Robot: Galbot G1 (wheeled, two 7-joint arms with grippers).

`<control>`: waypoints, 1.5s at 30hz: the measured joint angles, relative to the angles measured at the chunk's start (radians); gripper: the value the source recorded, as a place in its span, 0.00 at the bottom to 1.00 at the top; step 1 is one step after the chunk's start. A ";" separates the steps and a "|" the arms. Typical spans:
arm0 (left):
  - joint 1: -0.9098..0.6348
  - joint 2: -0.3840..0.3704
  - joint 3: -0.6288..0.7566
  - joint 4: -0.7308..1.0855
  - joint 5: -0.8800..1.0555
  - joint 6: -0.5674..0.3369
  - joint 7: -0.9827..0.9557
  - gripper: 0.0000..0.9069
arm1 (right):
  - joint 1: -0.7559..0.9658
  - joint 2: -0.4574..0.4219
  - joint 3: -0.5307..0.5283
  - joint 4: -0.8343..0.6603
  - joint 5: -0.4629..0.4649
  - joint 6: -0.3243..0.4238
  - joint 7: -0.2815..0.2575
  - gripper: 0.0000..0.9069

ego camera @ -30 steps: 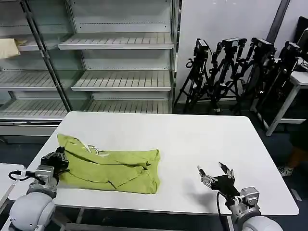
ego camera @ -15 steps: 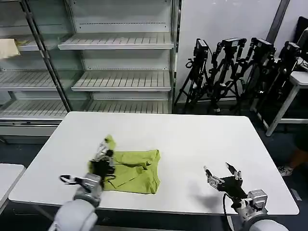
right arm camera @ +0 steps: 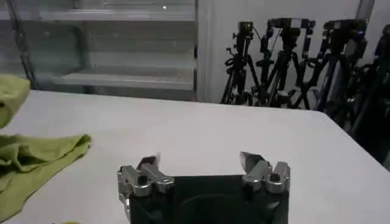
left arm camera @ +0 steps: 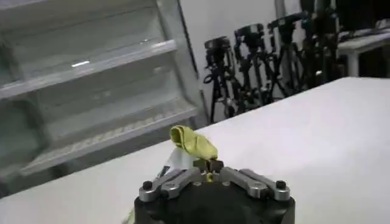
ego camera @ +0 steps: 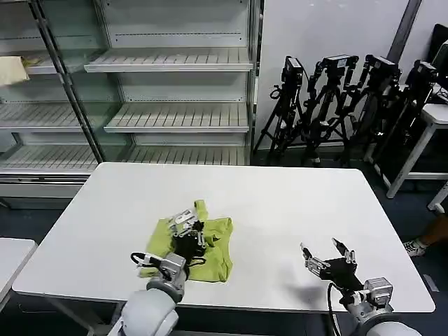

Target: Fold and organize the clothes.

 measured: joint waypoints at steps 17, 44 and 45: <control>-0.008 0.040 -0.112 -0.052 -0.125 -0.014 -0.026 1.00 | 0.020 0.003 -0.018 -0.018 0.000 0.005 -0.010 1.00; 0.125 0.061 -0.264 0.122 -0.383 -0.001 -0.123 0.01 | 0.020 -0.006 -0.018 -0.027 0.001 0.013 -0.012 1.00; 0.125 0.061 -0.262 0.123 -0.384 -0.001 -0.123 0.01 | 0.021 -0.005 -0.019 -0.028 0.001 0.013 -0.011 1.00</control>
